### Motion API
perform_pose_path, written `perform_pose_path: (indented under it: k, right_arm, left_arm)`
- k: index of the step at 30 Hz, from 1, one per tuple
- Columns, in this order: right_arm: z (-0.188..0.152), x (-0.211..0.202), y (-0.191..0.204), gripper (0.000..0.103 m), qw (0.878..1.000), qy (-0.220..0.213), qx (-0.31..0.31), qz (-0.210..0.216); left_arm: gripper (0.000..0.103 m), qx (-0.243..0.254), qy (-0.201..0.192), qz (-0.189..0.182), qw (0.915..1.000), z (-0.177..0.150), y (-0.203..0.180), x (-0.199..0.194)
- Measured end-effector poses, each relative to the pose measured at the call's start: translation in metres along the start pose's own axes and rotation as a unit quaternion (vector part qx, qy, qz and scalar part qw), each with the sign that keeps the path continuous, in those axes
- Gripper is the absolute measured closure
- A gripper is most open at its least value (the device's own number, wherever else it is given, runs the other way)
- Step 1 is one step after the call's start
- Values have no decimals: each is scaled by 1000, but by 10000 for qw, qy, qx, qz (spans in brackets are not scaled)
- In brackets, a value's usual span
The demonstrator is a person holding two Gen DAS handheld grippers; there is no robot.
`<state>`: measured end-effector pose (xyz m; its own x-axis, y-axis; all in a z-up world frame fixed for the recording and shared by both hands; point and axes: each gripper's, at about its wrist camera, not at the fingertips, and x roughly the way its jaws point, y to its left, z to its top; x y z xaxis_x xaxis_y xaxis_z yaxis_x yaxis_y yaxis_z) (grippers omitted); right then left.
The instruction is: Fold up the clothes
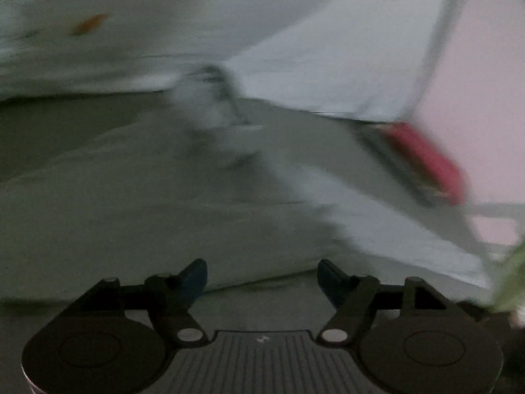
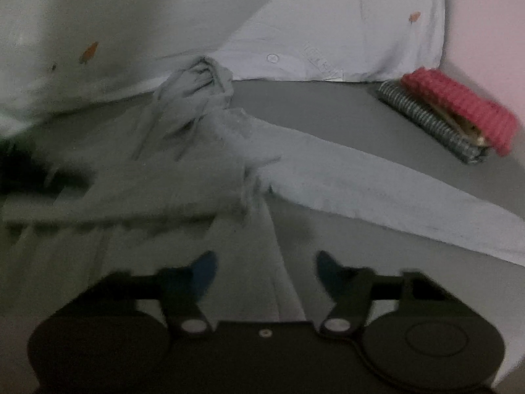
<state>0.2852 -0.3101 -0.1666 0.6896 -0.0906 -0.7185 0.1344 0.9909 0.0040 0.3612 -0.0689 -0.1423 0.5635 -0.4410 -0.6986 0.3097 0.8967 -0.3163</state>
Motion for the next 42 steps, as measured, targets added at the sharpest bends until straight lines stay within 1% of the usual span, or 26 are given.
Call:
perform_pose_path:
  k: [2,3,6,8,9,10,12,13,15,18,20,22,23,25,26,27,29,31,32,33,35,37,38,39,41,42]
  right_arm:
    - [14,14,-6,56,9997,-35,45,232]
    - [20,21,-4,56,9993,-52,-39,363]
    - [37,47,7,55,9969,-3,-283,729]
    - [40,64,17,53,9962,98,-454,733]
    - [41,74,23,55,9950,183,-597,783]
    - [41,77,28,59,9943,177,-750,734]
    - [41,84,37,90,9924,153,-1056,620]
    - [43,81,40,90,9909,32,-1213,579]
    - [56,65,35,92,9861,-361,-1405,807]
    - [85,31,25,92,9776,-1114,-1572,847]
    - [106,8,8,92,9751,-1650,-1366,578]
    - [120,-1,-17,92,9760,-1910,-1038,117]
    - [124,1,-31,92,9761,-1954,-918,-240]
    - [123,21,-55,92,9759,-1727,-974,-909]
    - [120,33,-65,92,9770,-1519,-1002,-1113]
    - [118,44,-73,91,9799,-1307,-961,-1159]
    - [109,65,-92,91,9900,-793,-577,-1016]
    - [99,74,-99,89,9926,-623,-230,-1018]
    - [95,77,-101,85,9930,-562,-89,-1037]
    - [91,81,-104,75,9931,-501,51,-1056]
    - [89,90,-108,59,9924,-393,427,-1082]
    - [85,94,-118,58,9891,-284,1029,-1015]
    - [83,97,-120,57,9878,-222,1201,-968]
    - [80,100,-121,53,9863,-160,1363,-921]
    - [77,102,-125,45,9837,-69,1589,-840]
    - [73,102,-125,44,9828,-56,1678,-764]
  left_arm:
    - [28,-296,66,500,9983,-8,24,0]
    - [28,-442,68,656,9968,-13,35,0]
    - [28,-831,121,1064,9908,-29,57,1]
    - [28,-1068,205,1287,9857,-38,70,2]
    - [28,-1119,226,1327,9846,-42,73,4]
    - [28,-1107,244,1342,9844,-47,76,6]
    - [28,-937,205,1426,9851,-54,76,11]
    - [28,-812,247,1498,9851,-53,72,16]
    - [27,-681,326,1626,9838,-48,68,23]
    - [25,-906,319,1588,9826,-53,72,20]
    - [25,-1033,359,1554,9818,-51,77,20]
    - [25,-1034,416,1529,9819,-50,75,24]
    - [25,-974,440,1529,9825,-50,74,27]
    - [25,-832,496,1516,9837,-48,72,29]
    - [25,-753,524,1501,9844,-47,71,30]
    - [25,-674,523,1467,9855,-45,71,30]
    - [25,-554,414,1437,9872,-37,73,29]
    - [25,-515,223,1461,9877,-24,78,29]
    - [24,-555,124,1446,9878,-16,83,29]
    - [23,-607,27,1429,9879,-9,88,29]
    - [23,-884,-79,1345,9869,5,102,36]
    - [23,-1199,-128,1247,9848,18,115,44]
    - [23,-1302,-122,1215,9839,22,120,48]
    - [23,-1350,-113,1184,9837,27,123,52]
    - [23,-1213,-89,1223,9850,34,125,60]
    - [23,-1121,-62,1259,9857,36,125,65]
